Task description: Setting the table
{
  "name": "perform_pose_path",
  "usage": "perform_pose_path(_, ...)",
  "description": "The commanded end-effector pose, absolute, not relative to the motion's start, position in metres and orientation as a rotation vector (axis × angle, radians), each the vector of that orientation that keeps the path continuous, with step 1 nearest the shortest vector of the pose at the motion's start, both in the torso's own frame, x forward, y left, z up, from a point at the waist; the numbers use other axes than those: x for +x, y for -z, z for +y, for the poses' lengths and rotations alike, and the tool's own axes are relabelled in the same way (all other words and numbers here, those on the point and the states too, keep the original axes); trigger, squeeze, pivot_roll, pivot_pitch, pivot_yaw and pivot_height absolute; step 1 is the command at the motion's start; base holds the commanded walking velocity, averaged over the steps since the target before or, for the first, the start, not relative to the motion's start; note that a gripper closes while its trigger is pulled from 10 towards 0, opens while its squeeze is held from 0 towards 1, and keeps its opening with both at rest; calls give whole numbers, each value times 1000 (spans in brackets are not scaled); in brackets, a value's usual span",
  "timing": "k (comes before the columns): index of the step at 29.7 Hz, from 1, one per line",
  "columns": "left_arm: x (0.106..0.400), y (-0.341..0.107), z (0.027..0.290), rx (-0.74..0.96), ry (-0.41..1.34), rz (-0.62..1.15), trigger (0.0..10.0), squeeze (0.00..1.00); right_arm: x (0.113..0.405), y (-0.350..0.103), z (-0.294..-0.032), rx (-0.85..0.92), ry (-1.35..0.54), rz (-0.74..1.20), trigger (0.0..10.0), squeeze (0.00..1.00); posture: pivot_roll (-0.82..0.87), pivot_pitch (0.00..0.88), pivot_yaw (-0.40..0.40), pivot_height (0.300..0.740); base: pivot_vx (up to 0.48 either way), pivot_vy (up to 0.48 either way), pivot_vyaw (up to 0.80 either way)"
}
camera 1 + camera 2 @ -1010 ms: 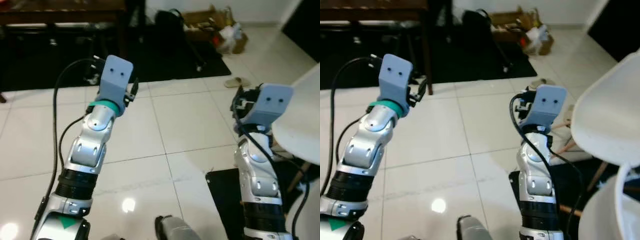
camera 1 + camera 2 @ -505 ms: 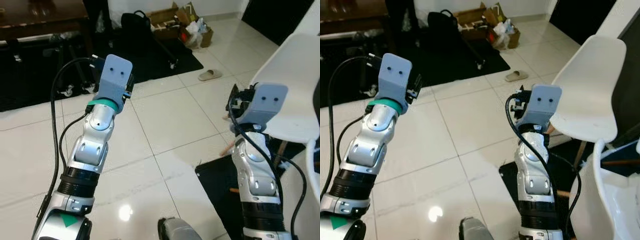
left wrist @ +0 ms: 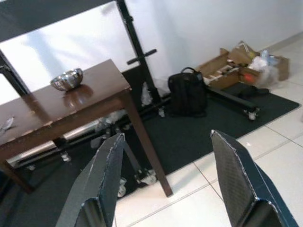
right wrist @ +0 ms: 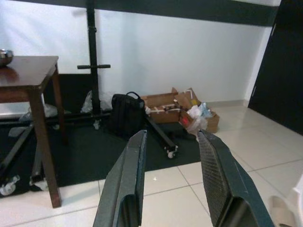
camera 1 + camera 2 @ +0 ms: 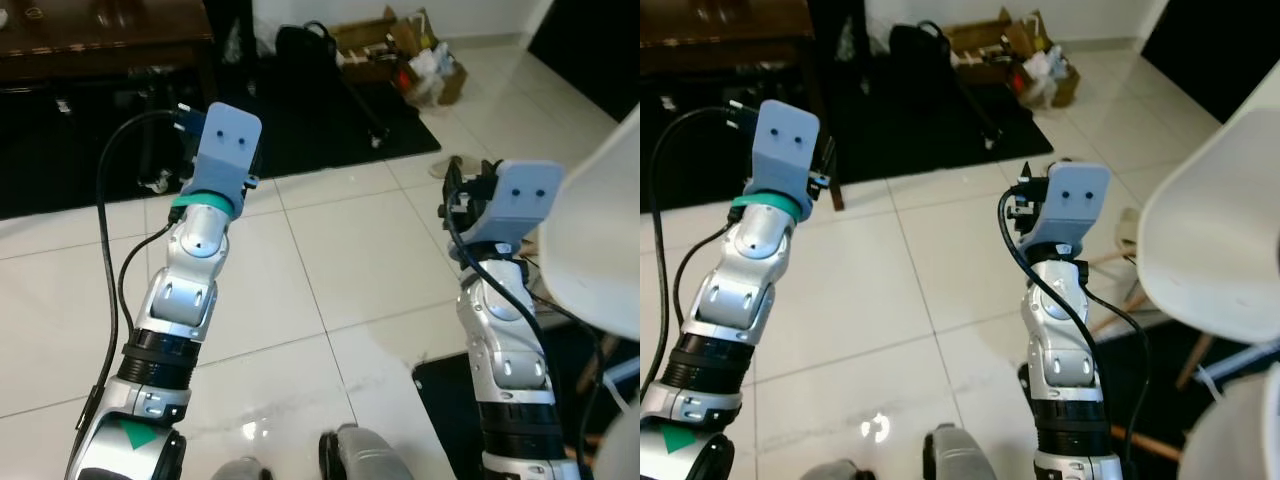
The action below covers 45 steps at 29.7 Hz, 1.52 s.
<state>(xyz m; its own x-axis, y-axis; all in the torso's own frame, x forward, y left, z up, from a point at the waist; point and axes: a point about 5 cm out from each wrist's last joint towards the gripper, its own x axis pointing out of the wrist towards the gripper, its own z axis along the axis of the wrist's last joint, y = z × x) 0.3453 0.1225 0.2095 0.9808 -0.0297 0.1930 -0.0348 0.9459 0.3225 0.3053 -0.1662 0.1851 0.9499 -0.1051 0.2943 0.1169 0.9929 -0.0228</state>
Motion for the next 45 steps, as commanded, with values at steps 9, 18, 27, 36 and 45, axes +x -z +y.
perform_pose_path(9,345,-208,119,342,0,-202,10000,0,308,-183,-164,-71,92,-280,10000,0,-49,0,0,740,480,0,0)
perform_pose_path(18,345,-208,119,342,-3,-207,10000,0,312,-183,-162,-85,83,-273,10000,0,-45,0,3,740,477,0,531)
perform_pose_path(27,346,-209,119,342,-5,-214,10000,0,313,-181,-159,-74,56,-265,10000,0,-41,0,6,740,470,0,0)
perform_pose_path(36,347,-209,121,352,-19,-222,10000,0,311,-178,-154,-86,34,-268,10000,0,-30,0,14,740,475,0,0)
perform_pose_path(45,349,-208,121,390,-14,-246,10000,0,308,-174,-153,-84,41,-269,10000,0,-33,0,17,740,480,0,0)
